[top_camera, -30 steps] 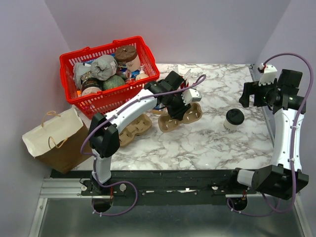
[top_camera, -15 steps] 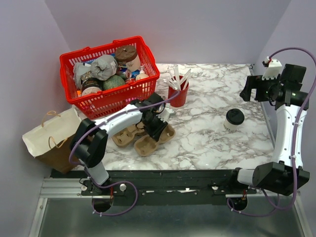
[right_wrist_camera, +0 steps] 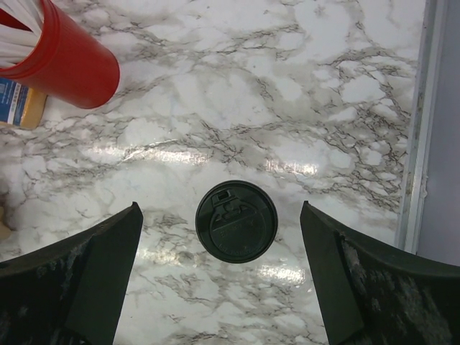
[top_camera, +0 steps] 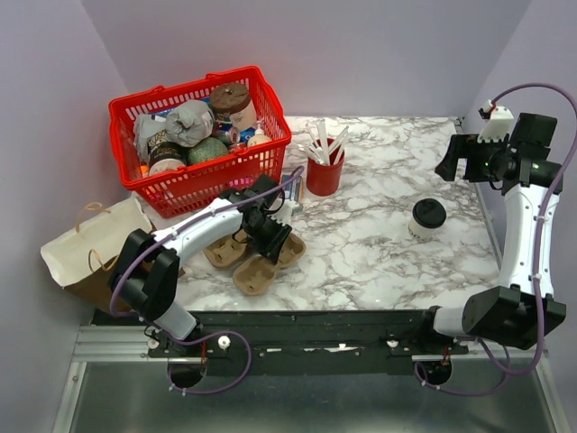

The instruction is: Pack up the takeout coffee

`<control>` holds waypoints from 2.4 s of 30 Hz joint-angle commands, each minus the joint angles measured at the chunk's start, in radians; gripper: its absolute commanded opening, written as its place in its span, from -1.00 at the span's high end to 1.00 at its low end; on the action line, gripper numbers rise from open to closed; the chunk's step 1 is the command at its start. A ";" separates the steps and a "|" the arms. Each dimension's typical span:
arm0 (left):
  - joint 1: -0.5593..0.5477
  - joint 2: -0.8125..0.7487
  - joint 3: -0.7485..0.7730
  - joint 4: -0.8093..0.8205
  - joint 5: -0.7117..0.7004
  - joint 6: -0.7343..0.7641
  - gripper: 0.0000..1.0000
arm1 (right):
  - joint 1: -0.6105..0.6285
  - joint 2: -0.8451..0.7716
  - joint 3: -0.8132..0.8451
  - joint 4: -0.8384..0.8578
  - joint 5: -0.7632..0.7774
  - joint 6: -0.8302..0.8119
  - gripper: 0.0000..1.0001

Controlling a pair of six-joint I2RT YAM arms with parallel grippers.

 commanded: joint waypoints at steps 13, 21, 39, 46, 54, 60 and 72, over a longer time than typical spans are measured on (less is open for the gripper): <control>0.148 -0.281 0.439 -0.267 -0.107 0.437 -0.67 | 0.209 0.013 0.149 -0.005 -0.180 -0.134 -1.00; 0.370 -0.324 0.687 -0.461 -0.485 0.577 -0.71 | 0.424 0.059 0.158 -0.005 -0.237 -0.186 -1.00; 1.173 -0.365 0.781 -0.702 -0.459 0.949 -0.74 | 0.639 0.186 0.224 -0.003 -0.303 -0.178 -1.00; 1.313 -0.350 0.618 -0.702 -0.384 1.016 -0.62 | 0.667 0.200 0.224 -0.006 -0.288 -0.177 -1.00; 1.313 -0.276 0.561 -0.703 -0.301 0.999 -0.46 | 0.682 0.212 0.217 -0.005 -0.277 -0.189 -1.00; 1.313 -0.221 0.544 -0.703 -0.250 0.991 -0.39 | 0.682 0.215 0.203 -0.006 -0.266 -0.197 -1.00; 1.308 -0.256 0.518 -0.703 -0.200 1.026 1.00 | 0.682 0.214 0.200 -0.005 -0.259 -0.212 -1.00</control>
